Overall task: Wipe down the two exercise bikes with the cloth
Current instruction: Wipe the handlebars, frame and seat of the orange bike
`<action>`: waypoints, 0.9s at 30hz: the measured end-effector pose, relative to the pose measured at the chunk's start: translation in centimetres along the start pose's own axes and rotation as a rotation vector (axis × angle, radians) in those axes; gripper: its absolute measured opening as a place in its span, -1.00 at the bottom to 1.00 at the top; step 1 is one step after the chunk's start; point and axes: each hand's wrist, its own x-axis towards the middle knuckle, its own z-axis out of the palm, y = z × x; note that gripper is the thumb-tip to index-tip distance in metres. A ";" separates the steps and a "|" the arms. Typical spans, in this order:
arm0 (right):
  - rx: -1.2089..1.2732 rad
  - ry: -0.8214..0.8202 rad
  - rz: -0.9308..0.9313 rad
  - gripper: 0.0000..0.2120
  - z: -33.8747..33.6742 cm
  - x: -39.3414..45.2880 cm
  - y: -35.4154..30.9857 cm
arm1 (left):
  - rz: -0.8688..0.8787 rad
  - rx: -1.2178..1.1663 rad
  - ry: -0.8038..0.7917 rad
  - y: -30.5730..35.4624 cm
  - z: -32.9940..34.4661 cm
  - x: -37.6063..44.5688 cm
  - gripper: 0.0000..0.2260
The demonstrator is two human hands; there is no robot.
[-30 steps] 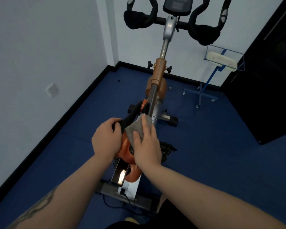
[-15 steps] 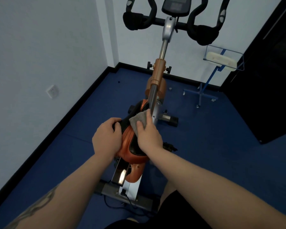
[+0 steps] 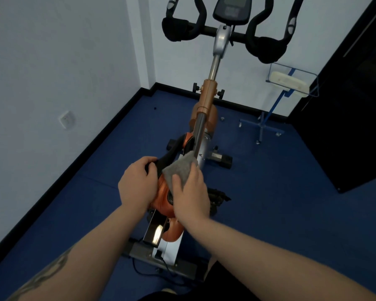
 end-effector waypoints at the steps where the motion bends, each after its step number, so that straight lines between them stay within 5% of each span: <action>1: -0.021 0.018 -0.060 -0.37 0.2 -0.9 0.3 | -0.001 0.002 0.001 0.0 0.0 0.0 -0.78; 8: 0.167 -0.076 0.104 -0.49 -0.9 2.4 0.2 | -0.017 -0.008 0.008 0.1 0.0 0.0 -0.78; 13: 0.014 -0.026 -0.012 -0.42 -0.4 0.5 0.1 | -0.011 -0.018 0.006 -0.1 0.1 0.0 -0.78; 17: 0.031 -0.147 0.217 -0.44 -1.0 4.5 -0.9 | -0.011 -0.020 0.001 -0.1 0.1 0.0 -0.78; 23: -0.082 -0.078 -0.065 -0.35 -0.3 -0.6 0.3 | -0.006 -0.021 0.015 -0.1 0.1 -0.1 -0.79; 27: 0.022 -0.139 0.181 -0.44 -1.1 3.6 -0.7 | -0.006 -0.023 0.010 0.0 0.0 -0.1 -0.79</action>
